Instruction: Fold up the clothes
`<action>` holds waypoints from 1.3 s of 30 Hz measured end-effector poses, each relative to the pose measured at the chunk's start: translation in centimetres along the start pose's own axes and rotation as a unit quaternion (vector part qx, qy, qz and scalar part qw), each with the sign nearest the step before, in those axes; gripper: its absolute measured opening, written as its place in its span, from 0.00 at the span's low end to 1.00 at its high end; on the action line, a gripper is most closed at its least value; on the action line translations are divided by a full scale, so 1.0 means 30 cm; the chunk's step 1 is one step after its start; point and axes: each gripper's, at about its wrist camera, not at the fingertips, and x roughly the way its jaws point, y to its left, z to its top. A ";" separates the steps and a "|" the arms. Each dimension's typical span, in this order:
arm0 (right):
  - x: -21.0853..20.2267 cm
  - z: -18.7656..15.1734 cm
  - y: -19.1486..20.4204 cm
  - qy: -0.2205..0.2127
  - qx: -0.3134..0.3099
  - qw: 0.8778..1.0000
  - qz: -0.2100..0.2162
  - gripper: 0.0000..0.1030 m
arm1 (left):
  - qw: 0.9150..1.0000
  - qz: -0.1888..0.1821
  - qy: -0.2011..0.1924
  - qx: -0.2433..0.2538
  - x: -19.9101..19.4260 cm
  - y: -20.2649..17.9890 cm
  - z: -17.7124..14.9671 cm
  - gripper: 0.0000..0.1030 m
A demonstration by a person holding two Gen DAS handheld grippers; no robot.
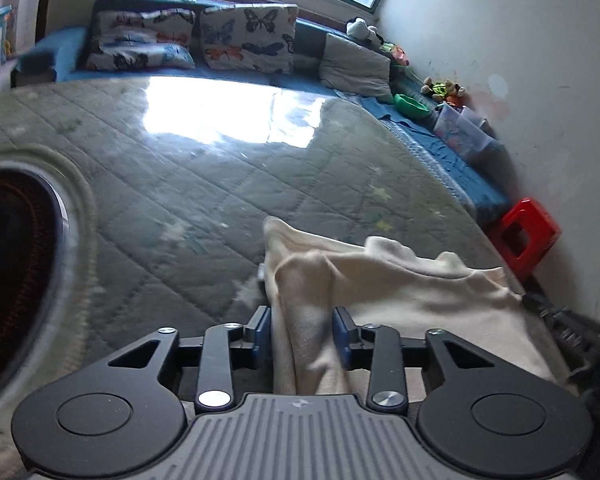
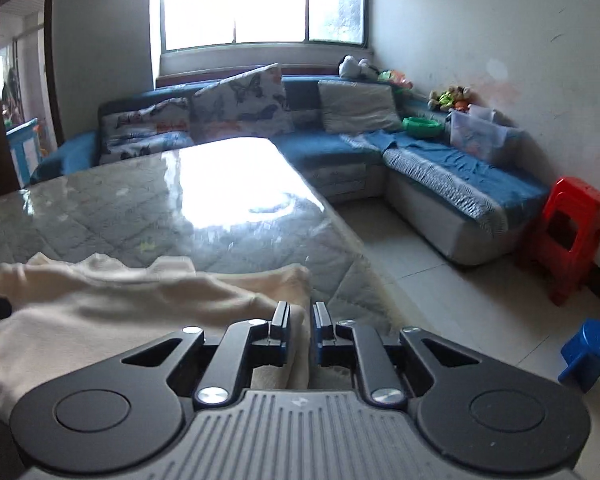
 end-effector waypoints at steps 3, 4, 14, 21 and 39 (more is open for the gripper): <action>-0.018 0.025 0.019 -0.013 0.008 1.000 0.026 0.12 | 1.000 0.013 -0.001 0.009 -0.011 0.002 -0.005 0.44; -0.015 0.031 0.033 -0.010 0.010 0.999 0.040 0.12 | 1.000 0.017 -0.002 0.012 -0.014 0.003 -0.007 0.45; 0.065 0.009 0.138 0.029 -0.007 0.997 0.067 0.38 | 0.997 0.052 -0.013 0.060 -0.069 -0.015 -0.038 0.59; -0.045 -0.015 0.177 0.018 -0.020 0.996 0.091 0.56 | 0.994 0.068 -0.025 0.084 -0.129 -0.037 -0.084 0.74; -0.212 -0.185 0.209 -0.013 -0.004 0.999 0.049 0.57 | 0.993 0.072 -0.027 0.084 -0.197 -0.055 -0.206 0.87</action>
